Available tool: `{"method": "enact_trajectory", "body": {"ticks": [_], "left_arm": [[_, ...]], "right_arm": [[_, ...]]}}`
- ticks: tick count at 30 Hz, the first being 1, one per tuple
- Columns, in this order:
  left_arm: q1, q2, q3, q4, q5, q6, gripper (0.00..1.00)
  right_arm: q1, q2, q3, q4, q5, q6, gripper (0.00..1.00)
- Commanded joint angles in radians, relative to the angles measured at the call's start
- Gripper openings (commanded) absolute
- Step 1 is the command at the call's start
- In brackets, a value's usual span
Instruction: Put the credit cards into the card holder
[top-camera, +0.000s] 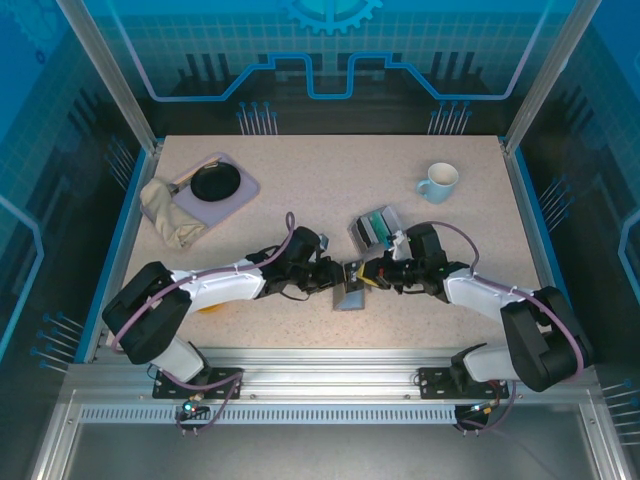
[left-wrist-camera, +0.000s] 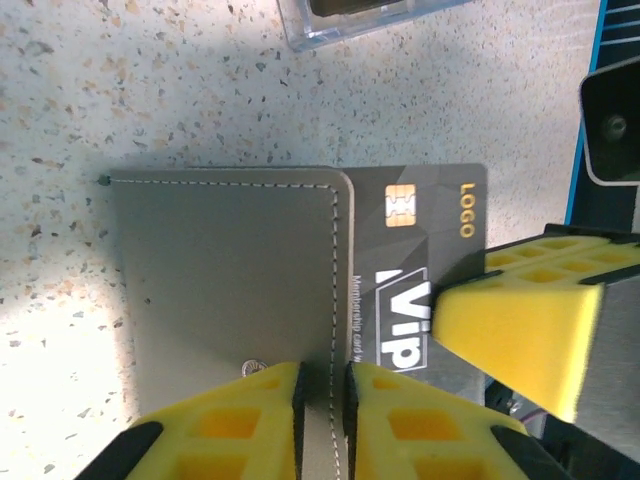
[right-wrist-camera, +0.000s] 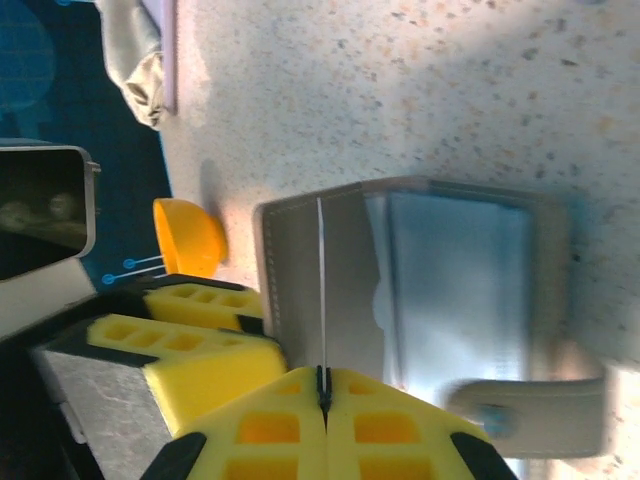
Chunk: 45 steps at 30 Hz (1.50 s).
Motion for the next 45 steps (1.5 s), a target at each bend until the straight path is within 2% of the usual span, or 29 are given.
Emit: {"method": "enact_trajectory", "body": {"ticks": [1, 5, 9, 12, 20, 27, 31, 36, 45], "left_arm": [[0.005, -0.021, 0.013, -0.056, -0.028, 0.016, 0.15], [0.009, -0.027, 0.006, -0.057, -0.025, 0.016, 0.07], [0.022, -0.052, -0.017, -0.05, -0.014, 0.017, 0.03], [0.04, -0.075, -0.043, -0.049, -0.001, 0.023, 0.02], [0.086, -0.117, -0.115, -0.064, 0.034, 0.054, 0.05], [0.098, -0.128, -0.141, -0.097, 0.036, 0.095, 0.05], [0.104, -0.137, -0.149, -0.124, 0.024, 0.113, 0.05], [0.106, -0.147, -0.129, -0.255, -0.051, 0.188, 0.05], [0.104, -0.148, -0.143, -0.215, -0.044, 0.167, 0.05]], "right_arm": [[0.013, -0.032, 0.029, -0.107, 0.049, -0.068, 0.02], [0.013, -0.041, 0.034, -0.136, 0.068, -0.082, 0.03], [0.04, -0.042, 0.108, -0.365, 0.23, -0.194, 0.03], [0.058, -0.049, 0.122, -0.424, 0.3, -0.228, 0.03], [0.08, -0.008, 0.13, -0.418, 0.333, -0.252, 0.03], [0.093, 0.034, 0.142, -0.384, 0.308, -0.261, 0.03], [0.093, 0.02, 0.15, -0.394, 0.322, -0.257, 0.03], [0.106, -0.02, 0.182, -0.478, 0.413, -0.273, 0.03], [0.131, -0.062, 0.207, -0.465, 0.4, -0.281, 0.03]]}}
